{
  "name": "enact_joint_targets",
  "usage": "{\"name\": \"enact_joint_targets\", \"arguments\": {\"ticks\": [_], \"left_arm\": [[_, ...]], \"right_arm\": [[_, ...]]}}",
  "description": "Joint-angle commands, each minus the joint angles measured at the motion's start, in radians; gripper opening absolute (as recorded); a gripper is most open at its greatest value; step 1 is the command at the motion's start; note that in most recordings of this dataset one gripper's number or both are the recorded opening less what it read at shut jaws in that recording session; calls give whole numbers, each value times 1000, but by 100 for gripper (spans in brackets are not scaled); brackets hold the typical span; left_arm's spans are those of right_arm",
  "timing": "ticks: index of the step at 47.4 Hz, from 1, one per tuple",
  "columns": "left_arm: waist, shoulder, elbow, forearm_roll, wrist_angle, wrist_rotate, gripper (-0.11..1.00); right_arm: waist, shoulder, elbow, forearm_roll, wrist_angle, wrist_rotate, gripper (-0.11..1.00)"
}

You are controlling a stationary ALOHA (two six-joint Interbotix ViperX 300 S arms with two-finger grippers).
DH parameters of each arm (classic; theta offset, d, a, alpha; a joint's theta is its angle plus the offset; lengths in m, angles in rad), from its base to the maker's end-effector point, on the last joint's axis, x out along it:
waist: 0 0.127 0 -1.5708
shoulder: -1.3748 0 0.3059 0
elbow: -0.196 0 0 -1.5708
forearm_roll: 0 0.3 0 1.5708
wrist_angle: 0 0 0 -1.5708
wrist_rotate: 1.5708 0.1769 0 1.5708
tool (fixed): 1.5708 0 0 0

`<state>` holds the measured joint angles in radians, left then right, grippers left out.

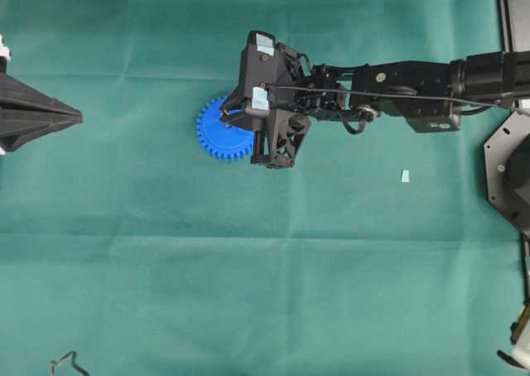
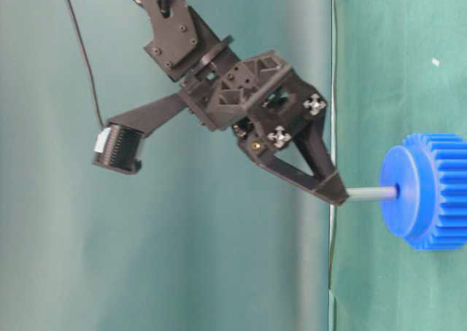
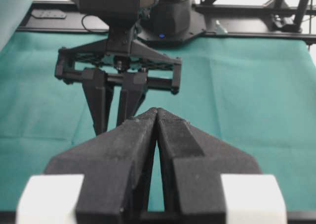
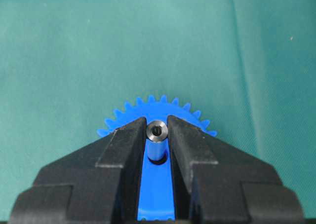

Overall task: Insert the shaft into the center hole of the gear.
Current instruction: 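Lower the shaft into the gear's center hole with the right gripper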

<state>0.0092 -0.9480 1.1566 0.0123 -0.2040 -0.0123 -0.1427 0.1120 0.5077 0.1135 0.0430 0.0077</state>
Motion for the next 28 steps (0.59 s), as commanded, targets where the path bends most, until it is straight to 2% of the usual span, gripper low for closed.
{"name": "enact_joint_targets", "arguments": {"ticks": [1,28], "left_arm": [[2,8,-26,2,-5,-2,0],[2,8,-26,3,-5,-2,0]], "right_arm": [[0,-46,-15,-3,-3,2,17],[0,3,11,6,-49,3,17]]}}
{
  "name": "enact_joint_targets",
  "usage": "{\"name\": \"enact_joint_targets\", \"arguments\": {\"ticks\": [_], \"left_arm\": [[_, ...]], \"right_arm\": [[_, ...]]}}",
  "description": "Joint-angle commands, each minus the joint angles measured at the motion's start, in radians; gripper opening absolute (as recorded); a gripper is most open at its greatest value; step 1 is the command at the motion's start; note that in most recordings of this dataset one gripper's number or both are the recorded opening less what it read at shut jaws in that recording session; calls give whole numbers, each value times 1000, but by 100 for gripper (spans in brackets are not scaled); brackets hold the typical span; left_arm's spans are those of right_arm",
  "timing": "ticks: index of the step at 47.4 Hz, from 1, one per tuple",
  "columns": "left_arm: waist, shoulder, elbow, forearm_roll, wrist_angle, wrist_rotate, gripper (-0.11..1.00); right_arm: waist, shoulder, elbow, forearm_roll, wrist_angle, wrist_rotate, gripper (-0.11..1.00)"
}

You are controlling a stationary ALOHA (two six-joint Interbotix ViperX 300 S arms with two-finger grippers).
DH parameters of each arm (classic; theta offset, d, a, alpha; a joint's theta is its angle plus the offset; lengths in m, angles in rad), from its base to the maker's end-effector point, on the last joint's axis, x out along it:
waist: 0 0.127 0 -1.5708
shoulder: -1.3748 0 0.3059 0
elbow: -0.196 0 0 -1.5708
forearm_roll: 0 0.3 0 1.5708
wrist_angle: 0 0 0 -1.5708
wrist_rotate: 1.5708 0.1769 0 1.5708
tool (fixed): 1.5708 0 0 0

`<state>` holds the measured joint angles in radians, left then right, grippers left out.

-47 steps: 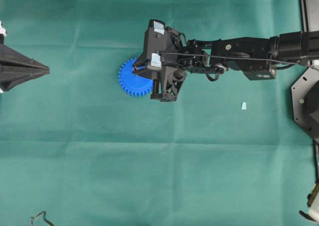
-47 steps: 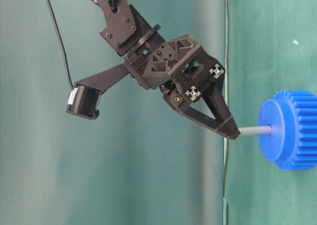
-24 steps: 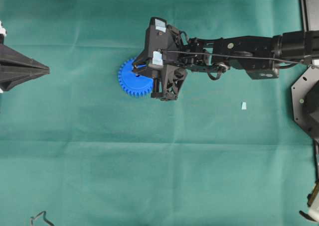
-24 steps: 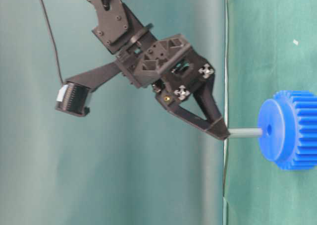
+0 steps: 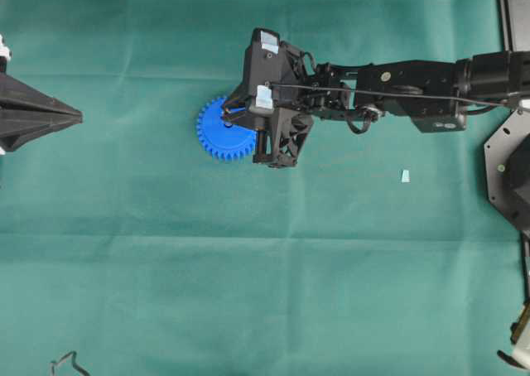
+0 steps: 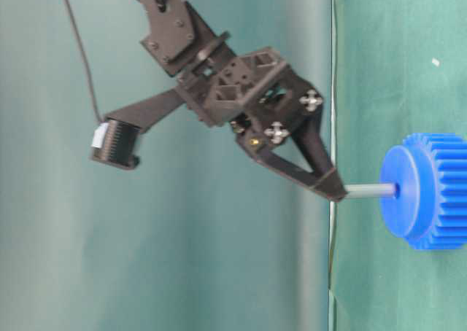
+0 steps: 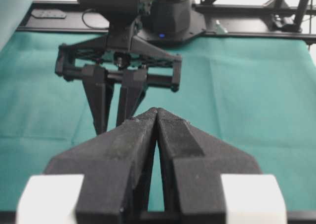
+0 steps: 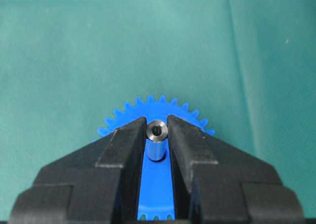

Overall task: Insert the shaft into the center hole of the gear.
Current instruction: 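Lower the shaft into the gear's center hole with the right gripper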

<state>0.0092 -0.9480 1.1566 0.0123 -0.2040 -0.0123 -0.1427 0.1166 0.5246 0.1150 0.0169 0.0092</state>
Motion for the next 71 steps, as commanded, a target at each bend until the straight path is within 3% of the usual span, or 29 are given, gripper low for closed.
{"name": "enact_joint_targets", "arguments": {"ticks": [1,50,71], "left_arm": [[2,8,-26,2,-6,-2,0],[2,8,-26,3,-2,-2,0],[2,8,-25,2,-2,-3,0]], "right_arm": [[0,2,-5,5,-26,2,17],[-5,-12,-9,0,-31,-5,17],[-5,69,-17,0,-49,-2,17]]}}
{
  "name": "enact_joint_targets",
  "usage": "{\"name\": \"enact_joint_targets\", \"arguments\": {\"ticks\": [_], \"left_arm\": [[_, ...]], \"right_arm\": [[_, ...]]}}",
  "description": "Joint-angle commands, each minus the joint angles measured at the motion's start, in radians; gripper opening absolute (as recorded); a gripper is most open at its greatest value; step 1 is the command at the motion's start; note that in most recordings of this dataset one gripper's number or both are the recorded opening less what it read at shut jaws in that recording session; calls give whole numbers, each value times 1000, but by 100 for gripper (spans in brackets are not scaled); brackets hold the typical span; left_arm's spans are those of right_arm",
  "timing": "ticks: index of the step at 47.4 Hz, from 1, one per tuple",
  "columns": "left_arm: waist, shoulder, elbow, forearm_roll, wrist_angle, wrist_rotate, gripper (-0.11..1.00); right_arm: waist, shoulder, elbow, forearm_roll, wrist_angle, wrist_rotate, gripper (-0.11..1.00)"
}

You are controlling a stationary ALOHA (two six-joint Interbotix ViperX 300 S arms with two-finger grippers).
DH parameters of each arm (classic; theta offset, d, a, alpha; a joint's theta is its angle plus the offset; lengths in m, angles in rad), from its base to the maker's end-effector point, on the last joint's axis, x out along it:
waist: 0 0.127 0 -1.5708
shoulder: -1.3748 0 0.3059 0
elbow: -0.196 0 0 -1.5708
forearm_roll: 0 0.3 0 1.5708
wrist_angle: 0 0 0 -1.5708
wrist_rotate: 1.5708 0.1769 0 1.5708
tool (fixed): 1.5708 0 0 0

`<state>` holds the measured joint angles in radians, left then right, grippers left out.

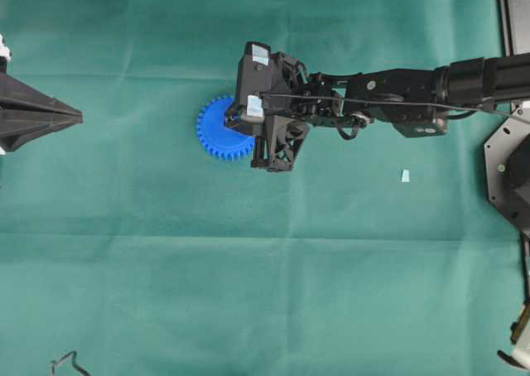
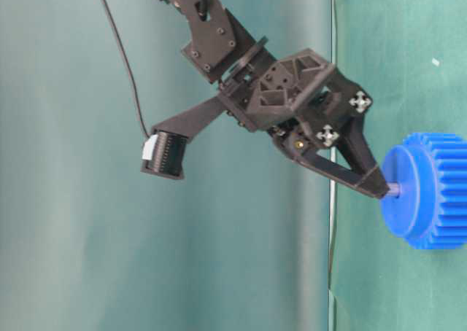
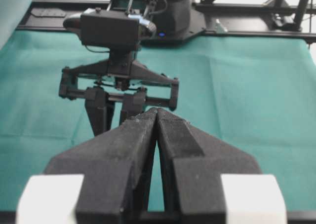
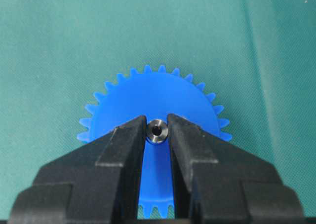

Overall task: Insert the shaft into the center hole of the gear.
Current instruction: 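Lower the shaft into the gear's center hole with the right gripper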

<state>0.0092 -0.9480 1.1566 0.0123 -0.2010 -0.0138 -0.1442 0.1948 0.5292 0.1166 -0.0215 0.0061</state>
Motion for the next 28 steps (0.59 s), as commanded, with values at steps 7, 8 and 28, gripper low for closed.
{"name": "enact_joint_targets", "arguments": {"ticks": [7,8,28], "left_arm": [[2,8,-26,2,-3,-2,0],[2,8,-26,3,-5,0,0],[2,8,-25,3,3,0,0]], "right_arm": [[-3,-5,-21,2,-11,3,17],[-3,-5,-21,0,-11,5,17],[-3,-8,-29,2,-38,3,49]]}}
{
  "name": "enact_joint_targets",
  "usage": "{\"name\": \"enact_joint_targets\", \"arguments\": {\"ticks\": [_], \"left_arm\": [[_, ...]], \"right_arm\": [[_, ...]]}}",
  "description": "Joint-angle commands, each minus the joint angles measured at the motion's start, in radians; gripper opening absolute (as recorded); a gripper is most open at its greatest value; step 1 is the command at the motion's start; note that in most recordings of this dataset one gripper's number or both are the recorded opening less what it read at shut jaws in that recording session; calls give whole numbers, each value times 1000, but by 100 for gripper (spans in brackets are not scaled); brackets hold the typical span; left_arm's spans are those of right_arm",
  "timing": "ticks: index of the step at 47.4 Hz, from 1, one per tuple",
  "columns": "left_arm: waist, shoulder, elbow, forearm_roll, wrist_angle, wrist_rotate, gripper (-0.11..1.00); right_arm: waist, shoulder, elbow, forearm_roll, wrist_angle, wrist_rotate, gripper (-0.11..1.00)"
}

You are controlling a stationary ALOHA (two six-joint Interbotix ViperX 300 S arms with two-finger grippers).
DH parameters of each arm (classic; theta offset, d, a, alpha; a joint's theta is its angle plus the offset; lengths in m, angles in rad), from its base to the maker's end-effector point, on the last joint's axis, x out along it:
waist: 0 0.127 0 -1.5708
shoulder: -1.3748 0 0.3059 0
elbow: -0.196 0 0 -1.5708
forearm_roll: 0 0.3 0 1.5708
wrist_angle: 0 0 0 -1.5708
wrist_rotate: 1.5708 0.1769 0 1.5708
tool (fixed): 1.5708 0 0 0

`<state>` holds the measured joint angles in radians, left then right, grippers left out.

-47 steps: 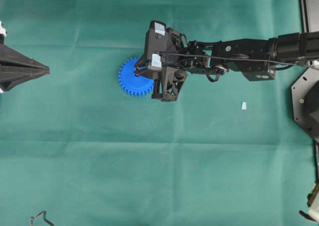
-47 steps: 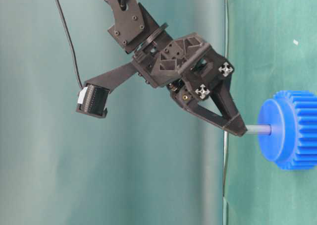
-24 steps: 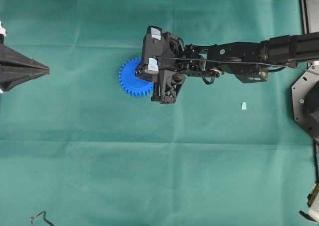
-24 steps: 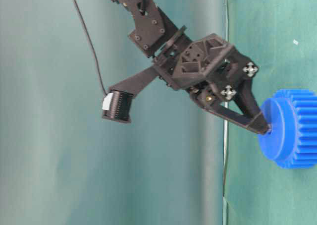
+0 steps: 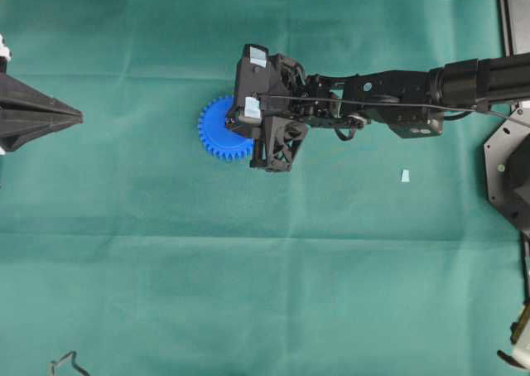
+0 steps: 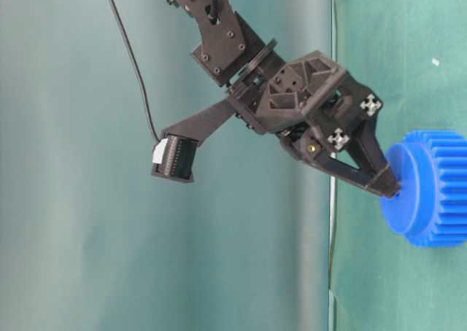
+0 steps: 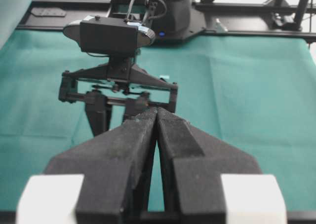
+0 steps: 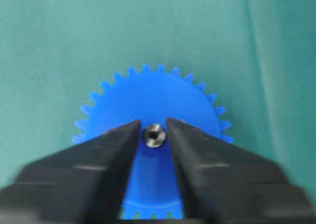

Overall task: Insert the shaft into the center hole of the gear.
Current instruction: 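Lower the shaft into the gear's center hole with the right gripper, then open the right gripper to release the inserted shaft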

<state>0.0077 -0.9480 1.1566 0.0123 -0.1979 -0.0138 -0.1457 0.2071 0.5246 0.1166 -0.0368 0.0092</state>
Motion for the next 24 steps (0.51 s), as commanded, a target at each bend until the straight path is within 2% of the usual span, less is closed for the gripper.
{"name": "enact_joint_targets", "arguments": {"ticks": [1,5,8,16,24], "left_arm": [[3,8,-26,2,0,0,0],[3,8,-26,3,6,0,0],[3,8,-26,3,6,0,0],[3,8,-26,2,6,0,0],[3,8,-26,2,6,-2,0]], "right_arm": [[-2,-23,-26,2,-28,0,55],[-2,-48,-28,-2,-46,-2,81],[-2,-74,-28,-2,-46,-6,93],[-6,-169,-12,-17,-38,-12,82],[-9,-265,37,-29,-31,-14,82]]}}
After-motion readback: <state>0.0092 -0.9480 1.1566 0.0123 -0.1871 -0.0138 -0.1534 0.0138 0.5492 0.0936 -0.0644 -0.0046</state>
